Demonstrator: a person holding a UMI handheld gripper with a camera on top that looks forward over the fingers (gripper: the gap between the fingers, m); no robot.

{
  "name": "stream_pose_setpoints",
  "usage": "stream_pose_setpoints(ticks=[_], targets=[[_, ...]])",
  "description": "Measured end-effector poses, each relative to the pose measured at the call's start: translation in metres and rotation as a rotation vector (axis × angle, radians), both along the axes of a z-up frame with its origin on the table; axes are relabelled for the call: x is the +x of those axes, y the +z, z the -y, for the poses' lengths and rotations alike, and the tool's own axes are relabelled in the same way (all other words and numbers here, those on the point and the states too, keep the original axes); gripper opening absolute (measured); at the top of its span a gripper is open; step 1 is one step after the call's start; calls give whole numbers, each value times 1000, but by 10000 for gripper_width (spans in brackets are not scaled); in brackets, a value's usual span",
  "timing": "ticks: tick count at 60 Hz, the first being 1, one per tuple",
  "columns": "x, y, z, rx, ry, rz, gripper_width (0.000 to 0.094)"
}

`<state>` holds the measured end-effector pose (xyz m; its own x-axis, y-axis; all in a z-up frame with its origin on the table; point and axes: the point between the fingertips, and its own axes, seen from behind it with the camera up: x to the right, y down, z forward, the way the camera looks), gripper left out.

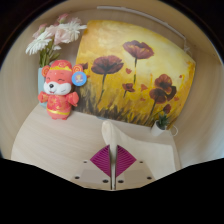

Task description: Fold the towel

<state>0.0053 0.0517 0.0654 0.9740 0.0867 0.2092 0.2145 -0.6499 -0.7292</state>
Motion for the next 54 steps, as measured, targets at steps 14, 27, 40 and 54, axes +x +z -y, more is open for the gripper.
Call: stream_pose_setpoints(ticks=[14, 27, 40, 54], targets=[[149, 63, 6, 106, -162, 48, 34], [258, -22, 46, -64, -240, 111, 303], [236, -2, 57, 4, -185, 25, 512], [185, 112, 65, 171, -156, -26, 551]])
